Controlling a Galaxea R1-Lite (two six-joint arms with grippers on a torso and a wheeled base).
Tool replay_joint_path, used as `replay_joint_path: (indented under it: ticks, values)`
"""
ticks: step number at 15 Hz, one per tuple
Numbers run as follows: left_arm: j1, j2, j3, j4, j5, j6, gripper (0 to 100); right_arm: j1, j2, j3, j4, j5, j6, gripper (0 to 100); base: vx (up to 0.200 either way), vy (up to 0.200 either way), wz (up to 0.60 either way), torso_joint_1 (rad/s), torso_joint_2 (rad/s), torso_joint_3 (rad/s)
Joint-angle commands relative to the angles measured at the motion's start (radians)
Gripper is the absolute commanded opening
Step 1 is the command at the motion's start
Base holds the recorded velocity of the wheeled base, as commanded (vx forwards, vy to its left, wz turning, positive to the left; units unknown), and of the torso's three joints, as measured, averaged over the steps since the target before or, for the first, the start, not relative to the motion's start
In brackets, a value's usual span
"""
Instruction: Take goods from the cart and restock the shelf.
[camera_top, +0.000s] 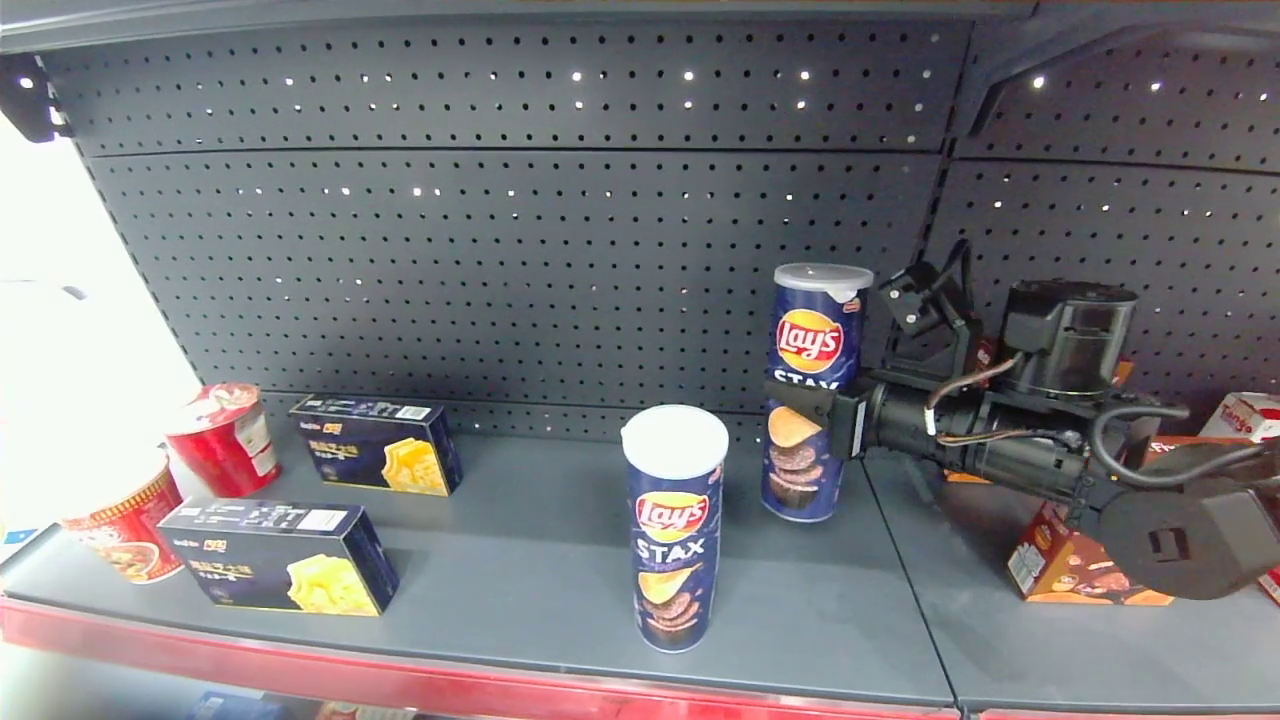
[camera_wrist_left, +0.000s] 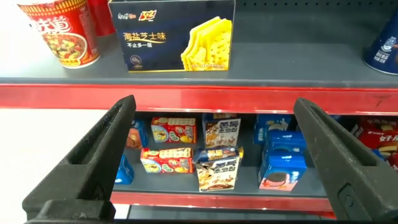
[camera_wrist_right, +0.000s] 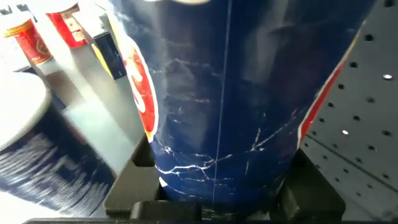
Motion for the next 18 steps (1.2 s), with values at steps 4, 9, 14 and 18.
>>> replay_joint_path:
  ticks: [4,9,14,18]
  values:
    - [0.000,0.003,0.000,0.000,0.000,0.000,100,-0.026,0.100,-0.114,0.009,0.140,0.004,0,0.000,0.000,0.00,0.000,0.00,0.000]
    - [0.000,0.003,0.000,0.000,0.000,0.000,100,-0.024,0.206,-0.248,0.009,0.203,0.004,0,0.000,0.000,0.00,0.000,0.00,0.000]
    - [0.000,0.003,0.000,0.000,0.000,0.000,100,-0.012,0.301,-0.295,-0.060,0.203,0.002,0,0.000,0.000,0.00,0.000,0.00,0.000]
    - [0.000,0.003,0.000,0.000,0.000,0.000,100,-0.001,0.367,-0.297,-0.145,0.200,-0.010,0,0.000,0.000,0.00,0.000,0.00,0.000]
